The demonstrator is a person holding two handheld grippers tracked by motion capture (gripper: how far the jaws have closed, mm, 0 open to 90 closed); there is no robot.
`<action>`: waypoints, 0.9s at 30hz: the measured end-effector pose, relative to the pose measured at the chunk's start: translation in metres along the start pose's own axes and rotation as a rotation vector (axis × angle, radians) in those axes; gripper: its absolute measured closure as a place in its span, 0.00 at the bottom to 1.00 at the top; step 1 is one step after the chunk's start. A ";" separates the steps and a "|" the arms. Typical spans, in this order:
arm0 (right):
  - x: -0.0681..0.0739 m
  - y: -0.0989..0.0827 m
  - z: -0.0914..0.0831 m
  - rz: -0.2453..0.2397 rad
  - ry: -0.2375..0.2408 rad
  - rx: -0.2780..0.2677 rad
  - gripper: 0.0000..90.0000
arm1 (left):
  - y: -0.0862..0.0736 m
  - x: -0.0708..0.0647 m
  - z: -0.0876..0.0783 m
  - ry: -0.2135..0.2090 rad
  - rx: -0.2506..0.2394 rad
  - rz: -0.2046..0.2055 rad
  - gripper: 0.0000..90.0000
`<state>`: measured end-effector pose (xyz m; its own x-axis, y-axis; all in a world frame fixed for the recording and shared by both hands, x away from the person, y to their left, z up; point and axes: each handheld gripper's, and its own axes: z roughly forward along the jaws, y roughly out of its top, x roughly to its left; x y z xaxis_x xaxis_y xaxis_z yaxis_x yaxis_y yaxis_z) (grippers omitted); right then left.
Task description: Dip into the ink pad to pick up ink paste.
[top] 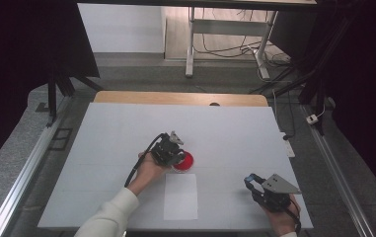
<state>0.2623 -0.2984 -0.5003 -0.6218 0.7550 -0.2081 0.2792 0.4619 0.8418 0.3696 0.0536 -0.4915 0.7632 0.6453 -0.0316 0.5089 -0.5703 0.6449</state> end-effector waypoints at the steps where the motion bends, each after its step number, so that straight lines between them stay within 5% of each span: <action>1: 0.000 0.000 0.000 0.000 0.000 -0.001 0.72 | 0.000 0.000 0.000 -0.001 0.001 0.001 0.85; 27: -0.001 0.001 0.000 0.000 -0.002 -0.005 0.72 | 0.001 0.004 -0.002 -0.025 0.000 -0.005 0.85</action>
<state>0.2631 -0.2988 -0.4993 -0.6204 0.7559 -0.2092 0.2751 0.4595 0.8445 0.3727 0.0567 -0.4899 0.7706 0.6350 -0.0541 0.5126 -0.5670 0.6448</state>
